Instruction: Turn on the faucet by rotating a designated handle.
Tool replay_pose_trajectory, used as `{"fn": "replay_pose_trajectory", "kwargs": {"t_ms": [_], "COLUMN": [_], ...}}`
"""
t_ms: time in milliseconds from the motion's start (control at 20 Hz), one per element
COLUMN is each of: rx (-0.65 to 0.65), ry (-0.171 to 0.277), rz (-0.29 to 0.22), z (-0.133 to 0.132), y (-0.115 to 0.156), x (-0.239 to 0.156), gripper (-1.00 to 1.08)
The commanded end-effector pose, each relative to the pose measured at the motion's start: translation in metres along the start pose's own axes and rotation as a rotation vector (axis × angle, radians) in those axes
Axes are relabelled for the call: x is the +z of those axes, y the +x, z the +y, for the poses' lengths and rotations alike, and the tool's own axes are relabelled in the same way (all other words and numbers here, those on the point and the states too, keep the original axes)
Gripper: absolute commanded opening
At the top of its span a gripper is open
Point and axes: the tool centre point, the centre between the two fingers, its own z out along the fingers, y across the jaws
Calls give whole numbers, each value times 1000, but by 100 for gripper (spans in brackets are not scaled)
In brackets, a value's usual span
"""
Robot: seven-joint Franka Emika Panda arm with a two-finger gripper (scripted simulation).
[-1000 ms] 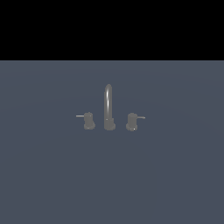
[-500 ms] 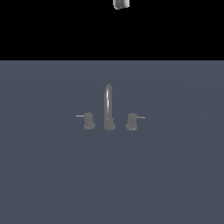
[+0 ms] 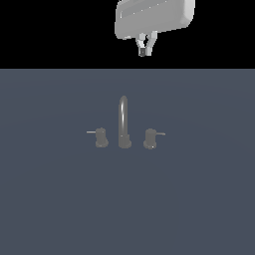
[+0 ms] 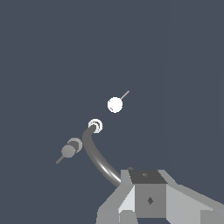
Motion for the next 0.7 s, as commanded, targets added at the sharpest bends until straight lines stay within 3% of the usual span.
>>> {"fn": "replay_pose_trajectory", "kwargs": {"t_ms": [0,650], "rx": [75,457], "ry": [1,6], "rz": [1,5], "z": [-6,-23], "y": [15,82], "x": [21,142], "gripper": [-100,-100]}}
